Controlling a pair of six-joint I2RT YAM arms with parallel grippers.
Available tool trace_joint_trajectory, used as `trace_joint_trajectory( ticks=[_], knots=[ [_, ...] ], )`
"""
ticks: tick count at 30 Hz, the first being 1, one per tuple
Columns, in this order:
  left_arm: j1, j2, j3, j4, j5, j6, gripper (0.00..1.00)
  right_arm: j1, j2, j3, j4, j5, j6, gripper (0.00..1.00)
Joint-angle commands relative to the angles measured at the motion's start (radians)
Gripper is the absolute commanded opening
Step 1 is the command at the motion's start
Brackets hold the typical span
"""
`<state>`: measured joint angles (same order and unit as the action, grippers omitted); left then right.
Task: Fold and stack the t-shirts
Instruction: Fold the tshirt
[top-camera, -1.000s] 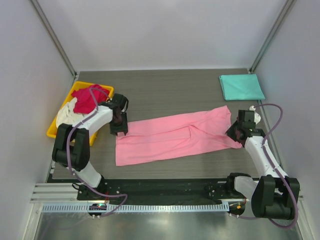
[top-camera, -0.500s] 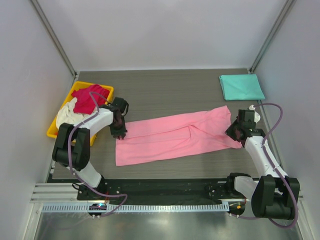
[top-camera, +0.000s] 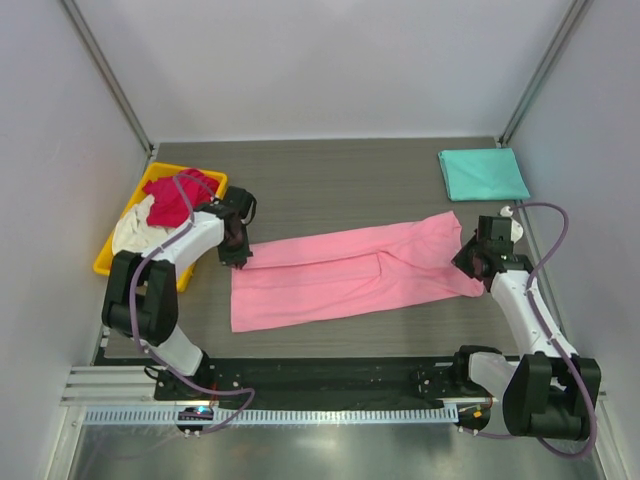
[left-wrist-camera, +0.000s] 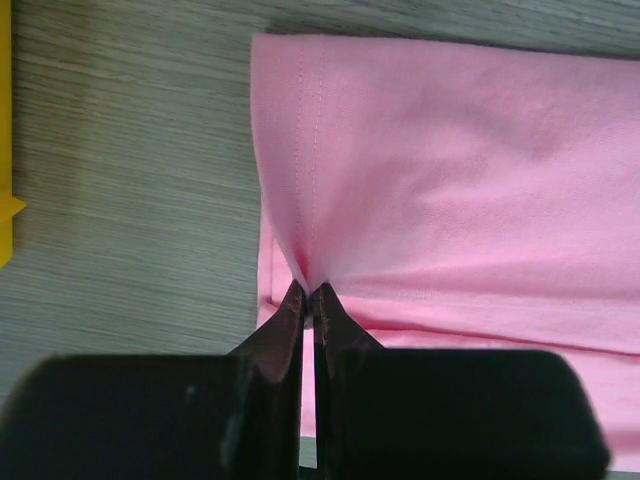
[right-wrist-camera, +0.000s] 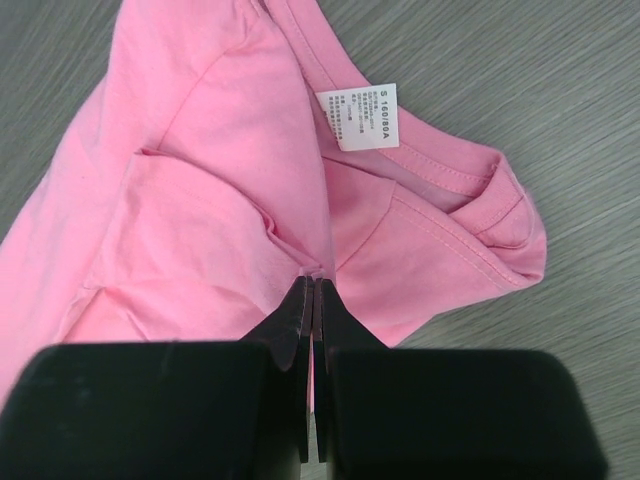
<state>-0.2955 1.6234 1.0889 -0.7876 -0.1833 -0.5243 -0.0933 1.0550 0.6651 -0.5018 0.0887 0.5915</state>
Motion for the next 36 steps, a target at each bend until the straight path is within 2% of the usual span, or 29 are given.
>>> trace_joint_trajectory(
  ticks=[1,9,20,24,31,32,33,34,36],
  knots=[
    [-0.002,-0.036,0.022,-0.030,-0.025,0.003,0.00,-0.002,-0.041,0.060,-0.012,0.034,-0.024,0.01],
    [-0.002,-0.033,0.014,-0.033,-0.028,0.010,0.00,-0.002,-0.107,0.091,-0.072,0.115,-0.021,0.01],
    [-0.002,-0.034,0.017,-0.062,-0.051,0.033,0.00,-0.002,-0.170,0.123,-0.133,0.154,-0.021,0.01],
    [-0.002,-0.054,-0.018,-0.042,-0.032,0.030,0.00,-0.002,-0.190,0.079,-0.150,0.141,-0.004,0.01],
    [-0.002,0.001,-0.055,-0.038,0.004,0.043,0.00,-0.002,-0.220,0.033,-0.164,0.068,0.097,0.02],
    [-0.002,0.010,-0.049,-0.041,0.007,0.044,0.01,-0.002,-0.217,0.027,-0.178,0.056,0.108,0.03],
    [-0.004,0.010,-0.046,-0.048,0.016,0.047,0.14,-0.002,-0.216,0.027,-0.187,0.043,0.113,0.09],
    [-0.005,0.009,-0.034,-0.055,0.015,0.047,0.21,-0.002,-0.214,0.033,-0.198,0.043,0.116,0.14],
    [-0.007,-0.002,-0.015,-0.082,0.008,0.049,0.24,-0.002,-0.213,0.044,-0.219,0.040,0.110,0.30]
  ],
)
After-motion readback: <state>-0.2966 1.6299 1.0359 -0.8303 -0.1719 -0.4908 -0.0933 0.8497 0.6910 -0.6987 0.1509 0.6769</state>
